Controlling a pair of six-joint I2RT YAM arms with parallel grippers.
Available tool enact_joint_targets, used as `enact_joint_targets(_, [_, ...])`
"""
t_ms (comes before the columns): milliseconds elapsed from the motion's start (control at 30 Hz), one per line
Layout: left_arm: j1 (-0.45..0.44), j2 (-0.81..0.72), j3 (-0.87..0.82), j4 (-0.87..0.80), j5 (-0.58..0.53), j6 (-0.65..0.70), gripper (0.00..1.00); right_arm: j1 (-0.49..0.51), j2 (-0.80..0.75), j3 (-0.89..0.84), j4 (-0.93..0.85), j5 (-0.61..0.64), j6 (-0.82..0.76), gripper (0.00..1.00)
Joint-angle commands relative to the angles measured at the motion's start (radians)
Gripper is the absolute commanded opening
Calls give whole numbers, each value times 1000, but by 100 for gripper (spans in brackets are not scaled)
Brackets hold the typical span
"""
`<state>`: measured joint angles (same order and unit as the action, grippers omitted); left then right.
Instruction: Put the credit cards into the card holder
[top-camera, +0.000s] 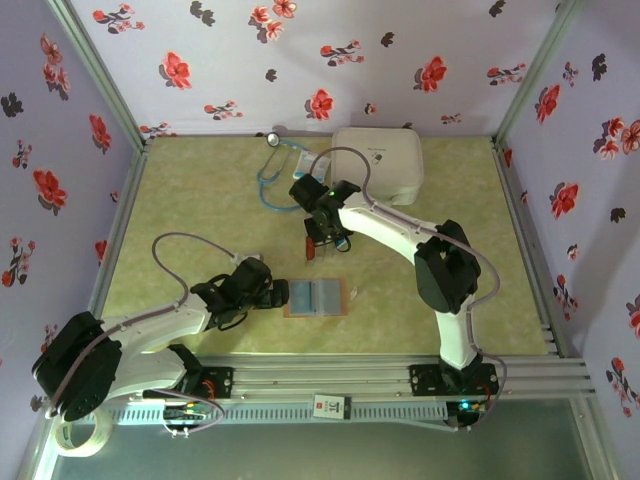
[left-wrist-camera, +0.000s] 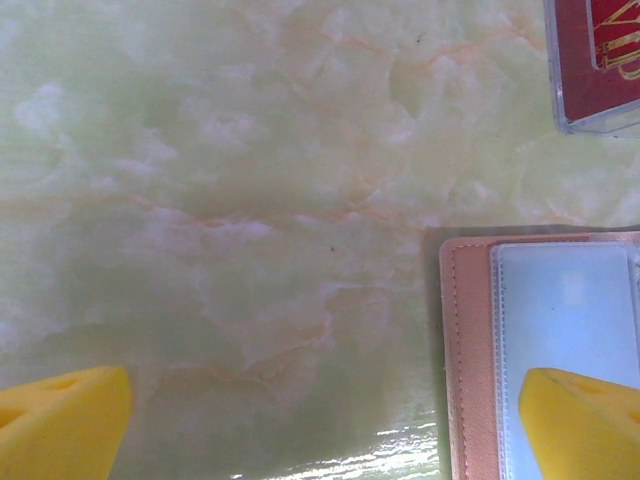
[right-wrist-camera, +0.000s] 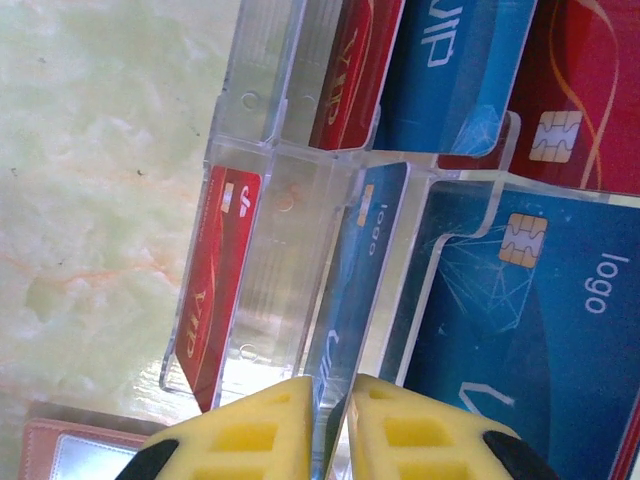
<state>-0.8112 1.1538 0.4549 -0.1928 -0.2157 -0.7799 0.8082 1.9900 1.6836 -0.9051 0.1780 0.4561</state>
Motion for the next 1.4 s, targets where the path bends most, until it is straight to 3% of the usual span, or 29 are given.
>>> enact_joint_targets(0, [6, 8, -11, 18, 4, -9, 100, -15, -12, -8, 2, -7, 21, 16])
enact_joint_targets(667, [3, 36, -5, 33, 12, -10, 100, -46, -16, -13, 36, -58, 36, 12])
enact_joint_targets(900, [1, 40, -1, 33, 13, -6, 100, -57, -47, -24, 47, -97, 48, 0])
enact_joint_targets(1200, [1, 9, 29, -20, 13, 22, 100, -57, -193, -42, 25, -112, 54, 0])
enact_joint_targets(1367, [0, -28, 67, -99, 19, 72, 100, -57, -366, -188, 135, -176, 101, 0])
